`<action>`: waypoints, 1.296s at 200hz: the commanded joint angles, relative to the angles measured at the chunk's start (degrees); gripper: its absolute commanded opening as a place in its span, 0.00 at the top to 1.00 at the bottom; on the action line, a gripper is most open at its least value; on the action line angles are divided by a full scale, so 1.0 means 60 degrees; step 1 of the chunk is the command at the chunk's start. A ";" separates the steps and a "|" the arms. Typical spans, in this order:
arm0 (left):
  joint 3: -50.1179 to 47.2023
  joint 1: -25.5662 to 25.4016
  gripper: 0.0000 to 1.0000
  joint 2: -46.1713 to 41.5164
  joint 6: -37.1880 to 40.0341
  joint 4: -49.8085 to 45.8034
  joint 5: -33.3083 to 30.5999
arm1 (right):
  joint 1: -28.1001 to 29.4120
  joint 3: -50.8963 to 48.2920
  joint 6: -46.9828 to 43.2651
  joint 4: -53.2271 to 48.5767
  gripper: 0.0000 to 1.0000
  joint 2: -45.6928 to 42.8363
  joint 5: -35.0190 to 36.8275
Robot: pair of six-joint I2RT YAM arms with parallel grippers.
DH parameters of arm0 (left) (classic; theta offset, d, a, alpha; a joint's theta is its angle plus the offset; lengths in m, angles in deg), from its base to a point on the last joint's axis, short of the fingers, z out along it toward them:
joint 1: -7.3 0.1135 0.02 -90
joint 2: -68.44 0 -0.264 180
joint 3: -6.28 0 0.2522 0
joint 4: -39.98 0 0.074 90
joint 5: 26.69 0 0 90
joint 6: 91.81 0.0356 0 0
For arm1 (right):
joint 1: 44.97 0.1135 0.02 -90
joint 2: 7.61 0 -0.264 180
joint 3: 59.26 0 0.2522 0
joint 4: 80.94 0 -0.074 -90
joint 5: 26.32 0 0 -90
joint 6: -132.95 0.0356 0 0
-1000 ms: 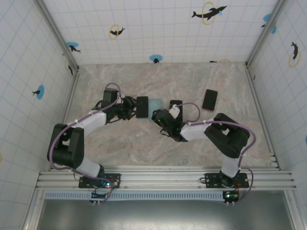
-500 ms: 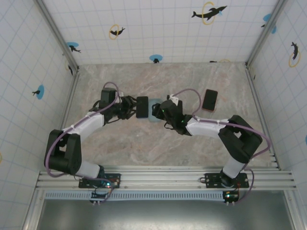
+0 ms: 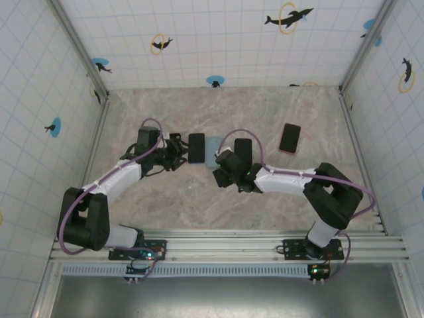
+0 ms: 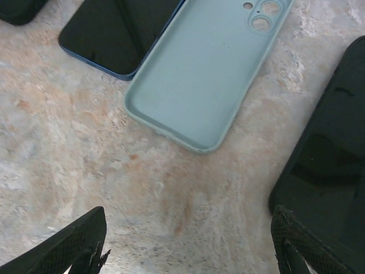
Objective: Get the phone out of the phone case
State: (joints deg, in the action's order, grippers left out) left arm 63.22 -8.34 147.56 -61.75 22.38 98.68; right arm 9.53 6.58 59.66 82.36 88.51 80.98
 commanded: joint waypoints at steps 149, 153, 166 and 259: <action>0.0084 0.0227 0.33 -0.0133 0.0591 -0.0415 0.0096 | -0.0972 0.1297 -0.1068 0.0487 0.27 0.2240 -0.0481; 0.0117 0.0227 0.33 -0.0133 0.0586 -0.0414 0.0095 | -0.0999 0.1342 -0.1105 0.0477 0.27 0.2281 -0.0489; 0.0082 0.0219 0.33 -0.0148 0.0587 -0.0415 0.0095 | -0.1145 0.1480 -0.1158 0.0483 0.27 0.2399 -0.0624; 0.0060 0.0221 0.33 -0.0221 0.0629 -0.0408 0.0097 | -0.1409 0.1548 -0.1220 0.0256 0.26 0.1823 -0.1714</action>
State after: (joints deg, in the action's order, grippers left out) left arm 63.22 -7.49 147.56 -59.35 20.59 98.73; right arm 0.70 15.51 52.45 85.40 102.04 73.83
